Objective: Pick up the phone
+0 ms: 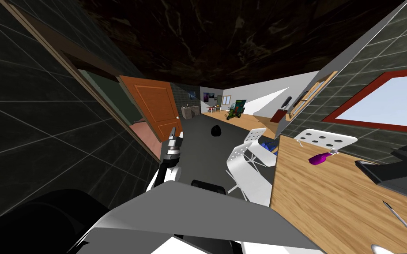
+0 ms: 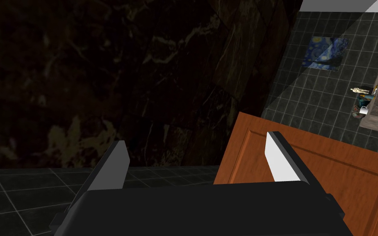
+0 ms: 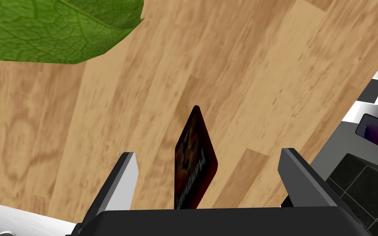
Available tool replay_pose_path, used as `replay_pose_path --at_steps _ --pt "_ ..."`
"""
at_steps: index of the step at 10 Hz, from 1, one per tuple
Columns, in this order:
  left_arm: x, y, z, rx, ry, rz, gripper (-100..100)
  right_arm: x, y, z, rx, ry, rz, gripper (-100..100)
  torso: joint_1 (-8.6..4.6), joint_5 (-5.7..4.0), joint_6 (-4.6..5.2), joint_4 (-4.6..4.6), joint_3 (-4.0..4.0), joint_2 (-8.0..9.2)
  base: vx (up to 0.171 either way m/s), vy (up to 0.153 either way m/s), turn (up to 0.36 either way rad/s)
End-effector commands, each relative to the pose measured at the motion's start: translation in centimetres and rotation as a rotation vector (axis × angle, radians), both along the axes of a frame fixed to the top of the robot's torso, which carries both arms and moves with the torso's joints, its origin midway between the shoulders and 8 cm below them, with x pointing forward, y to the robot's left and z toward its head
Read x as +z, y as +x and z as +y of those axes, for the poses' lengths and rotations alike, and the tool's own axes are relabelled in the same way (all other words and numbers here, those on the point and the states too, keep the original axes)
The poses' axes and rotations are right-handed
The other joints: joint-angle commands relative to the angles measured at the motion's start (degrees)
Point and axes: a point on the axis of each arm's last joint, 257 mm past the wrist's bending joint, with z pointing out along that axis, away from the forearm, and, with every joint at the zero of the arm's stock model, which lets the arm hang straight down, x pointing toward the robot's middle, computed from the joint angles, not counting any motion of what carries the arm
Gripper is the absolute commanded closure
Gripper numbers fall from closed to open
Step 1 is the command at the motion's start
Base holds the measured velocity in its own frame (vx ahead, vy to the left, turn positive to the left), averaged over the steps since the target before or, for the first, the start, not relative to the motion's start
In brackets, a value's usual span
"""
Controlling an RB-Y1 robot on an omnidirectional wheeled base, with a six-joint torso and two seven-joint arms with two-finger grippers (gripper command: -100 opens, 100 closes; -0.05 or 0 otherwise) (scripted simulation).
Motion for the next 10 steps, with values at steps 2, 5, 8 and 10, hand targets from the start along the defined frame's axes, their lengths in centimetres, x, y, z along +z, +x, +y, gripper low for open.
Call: replay_pose_path --at_steps 2,5,8,10 --pt "0.0 0.0 0.0 0.000 0.000 0.000 0 -2.0 -1.2 0.7 -0.013 0.000 -0.001 -100 -0.07 -0.03 -0.01 0.01 0.02 0.03 0.002 -0.030 0.071" --pt "0.0 0.0 0.0 0.000 0.000 0.000 0 -1.7 -1.2 0.4 -0.011 0.000 0.000 100 -0.04 -0.01 0.01 0.01 0.03 0.05 0.000 -0.007 -0.002" --pt "0.0 0.0 0.0 0.000 0.000 0.000 0 -1.7 -1.3 0.5 -0.012 0.001 0.002 100 -0.16 -0.09 -0.08 0.03 0.02 0.00 0.000 0.000 0.000" --pt "0.0 0.0 0.0 0.000 0.000 0.000 0 -0.7 -0.4 0.2 -0.005 0.000 0.000 100 -0.16 -0.09 -0.08 0.03 0.01 0.00 0.000 0.009 -0.026"
